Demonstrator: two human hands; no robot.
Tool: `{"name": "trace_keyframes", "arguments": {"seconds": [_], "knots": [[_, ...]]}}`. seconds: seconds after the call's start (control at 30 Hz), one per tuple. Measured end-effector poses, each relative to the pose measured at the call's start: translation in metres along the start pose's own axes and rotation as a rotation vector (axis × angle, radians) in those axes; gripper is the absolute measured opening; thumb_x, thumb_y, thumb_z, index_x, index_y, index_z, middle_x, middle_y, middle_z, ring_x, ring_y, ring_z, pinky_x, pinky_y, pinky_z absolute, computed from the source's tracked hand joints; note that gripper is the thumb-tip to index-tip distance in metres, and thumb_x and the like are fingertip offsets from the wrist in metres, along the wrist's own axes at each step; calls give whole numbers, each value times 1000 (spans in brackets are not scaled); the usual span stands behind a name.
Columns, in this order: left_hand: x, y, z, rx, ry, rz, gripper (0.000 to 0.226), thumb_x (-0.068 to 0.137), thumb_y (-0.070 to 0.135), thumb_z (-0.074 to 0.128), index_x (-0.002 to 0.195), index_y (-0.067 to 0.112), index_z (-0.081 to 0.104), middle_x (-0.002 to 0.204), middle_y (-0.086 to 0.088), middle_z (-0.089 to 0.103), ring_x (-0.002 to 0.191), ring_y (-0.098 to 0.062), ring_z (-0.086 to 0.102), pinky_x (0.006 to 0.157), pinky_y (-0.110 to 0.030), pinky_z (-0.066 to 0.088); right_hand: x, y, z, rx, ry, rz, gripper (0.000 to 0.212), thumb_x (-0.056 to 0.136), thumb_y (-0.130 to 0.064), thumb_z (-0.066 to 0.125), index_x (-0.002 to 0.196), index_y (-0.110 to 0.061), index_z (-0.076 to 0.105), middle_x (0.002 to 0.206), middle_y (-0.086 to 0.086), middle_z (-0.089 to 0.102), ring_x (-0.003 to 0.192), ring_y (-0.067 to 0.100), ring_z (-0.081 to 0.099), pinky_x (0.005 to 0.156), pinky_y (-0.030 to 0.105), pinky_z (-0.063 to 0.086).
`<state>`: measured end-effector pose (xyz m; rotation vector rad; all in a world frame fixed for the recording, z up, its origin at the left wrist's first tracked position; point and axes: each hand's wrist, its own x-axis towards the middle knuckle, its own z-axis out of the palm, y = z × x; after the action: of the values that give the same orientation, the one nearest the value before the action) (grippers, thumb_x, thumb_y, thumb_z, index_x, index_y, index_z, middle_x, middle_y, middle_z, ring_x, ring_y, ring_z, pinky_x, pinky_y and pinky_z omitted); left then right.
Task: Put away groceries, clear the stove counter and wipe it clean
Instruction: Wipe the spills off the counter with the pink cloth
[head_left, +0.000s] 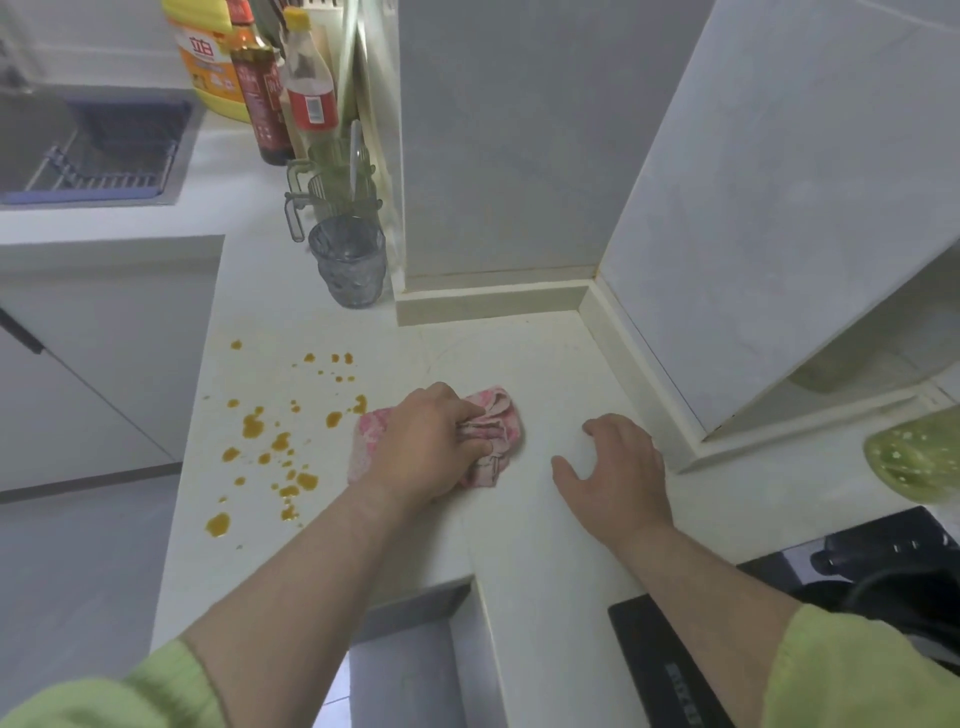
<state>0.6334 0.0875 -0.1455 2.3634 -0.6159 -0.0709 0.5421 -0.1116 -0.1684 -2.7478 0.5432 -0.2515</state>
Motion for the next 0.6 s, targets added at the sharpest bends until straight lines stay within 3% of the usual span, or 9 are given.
{"name": "trace_keyframes", "arguments": {"seconds": [0.13,0.23,0.4,0.6], "knots": [[-15,4,-4,-2,-25,-12,36,78,33,73,111,19,69,95,-2,58,95,-23,51,81,-29,38,-19,-5,1,5,-109,-29,60,89,-42,58,139,-12,46,151,6,37,142,21,27,119,34,14],[-27,5,-5,3,-21,-3,39,78,35,73,114,21,68,96,0,57,95,-22,50,75,-26,30,-34,-8,5,-10,-127,-84,61,91,-44,52,142,-11,42,155,5,32,146,18,20,120,30,2],[-40,0,1,12,10,20,38,78,35,72,113,21,69,93,2,56,92,-20,49,75,-26,30,-31,-12,8,-69,-71,-66,63,82,-48,44,132,-11,51,144,8,46,137,23,38,118,39,17],[-29,-2,1,9,-6,24,41,78,36,72,115,21,68,93,4,56,93,-20,50,76,-27,33,-32,-10,10,-84,-52,-64,61,80,-46,48,128,-10,54,141,8,49,134,24,41,117,44,24]]}}
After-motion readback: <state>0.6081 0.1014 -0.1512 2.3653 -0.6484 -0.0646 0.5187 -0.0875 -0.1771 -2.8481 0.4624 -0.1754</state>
